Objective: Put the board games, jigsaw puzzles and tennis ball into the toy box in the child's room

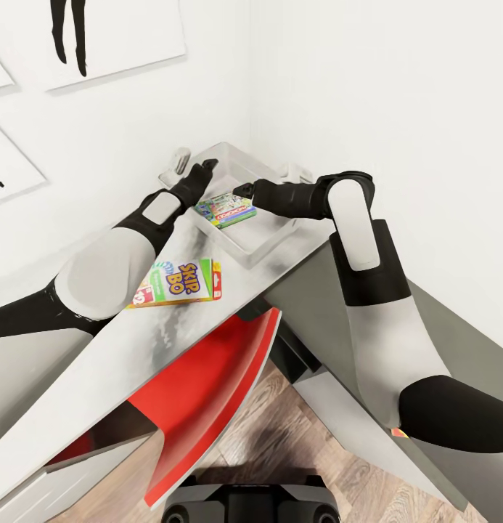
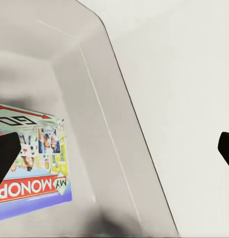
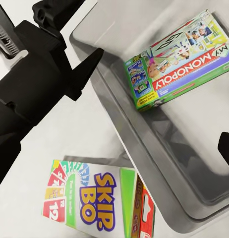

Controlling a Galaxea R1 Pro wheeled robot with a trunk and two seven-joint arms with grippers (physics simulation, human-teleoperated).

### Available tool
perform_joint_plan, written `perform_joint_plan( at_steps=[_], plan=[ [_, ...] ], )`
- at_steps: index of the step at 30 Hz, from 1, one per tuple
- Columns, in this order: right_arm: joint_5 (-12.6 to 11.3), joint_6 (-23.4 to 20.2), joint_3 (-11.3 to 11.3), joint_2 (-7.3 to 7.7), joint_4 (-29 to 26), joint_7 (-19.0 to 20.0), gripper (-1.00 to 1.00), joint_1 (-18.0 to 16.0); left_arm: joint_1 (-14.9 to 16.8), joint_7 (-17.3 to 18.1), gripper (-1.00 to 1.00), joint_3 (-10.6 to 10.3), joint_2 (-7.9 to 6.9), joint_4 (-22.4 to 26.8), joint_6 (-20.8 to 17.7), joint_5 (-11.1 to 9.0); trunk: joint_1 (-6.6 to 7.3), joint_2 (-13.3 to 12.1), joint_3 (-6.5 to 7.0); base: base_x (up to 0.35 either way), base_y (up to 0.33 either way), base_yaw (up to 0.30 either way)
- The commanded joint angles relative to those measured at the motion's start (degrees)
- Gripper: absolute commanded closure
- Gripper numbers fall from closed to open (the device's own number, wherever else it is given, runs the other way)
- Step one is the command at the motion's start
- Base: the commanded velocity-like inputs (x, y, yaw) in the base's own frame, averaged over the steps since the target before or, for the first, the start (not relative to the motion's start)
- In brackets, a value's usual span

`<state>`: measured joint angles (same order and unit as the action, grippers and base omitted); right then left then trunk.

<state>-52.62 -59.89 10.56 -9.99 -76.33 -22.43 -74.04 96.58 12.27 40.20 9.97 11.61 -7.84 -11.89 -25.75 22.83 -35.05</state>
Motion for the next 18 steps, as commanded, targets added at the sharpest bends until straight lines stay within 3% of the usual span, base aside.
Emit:
perform_joint_plan(
  at_steps=[1,11,18],
  plan=[
    [-0.6,-0.1,0.0,-0.01,0.0,-0.6,-1.00,0.0,0.0,0.2,-1.00,0.1,0.03,0.3,-1.5,-0.6,-0.03,0.1,-0.08,0.000,0.000,0.000],
    [-0.6,-0.1,-0.4,-0.01,0.0,-0.6,-1.00,0.0,0.0,2.8,-1.00,0.1,0.03,5.2,-10.7,-0.6,-0.03,0.1,0.03,0.000,0.000,0.000],
    [-0.6,-0.1,-0.4,-0.01,0.1,-0.6,-1.00,0.0,0.0,5.5,-1.00,-0.1,0.03,11.7,-16.5,-0.6,-0.03,0.1,0.53,0.000,0.000,0.000]
  ],
)
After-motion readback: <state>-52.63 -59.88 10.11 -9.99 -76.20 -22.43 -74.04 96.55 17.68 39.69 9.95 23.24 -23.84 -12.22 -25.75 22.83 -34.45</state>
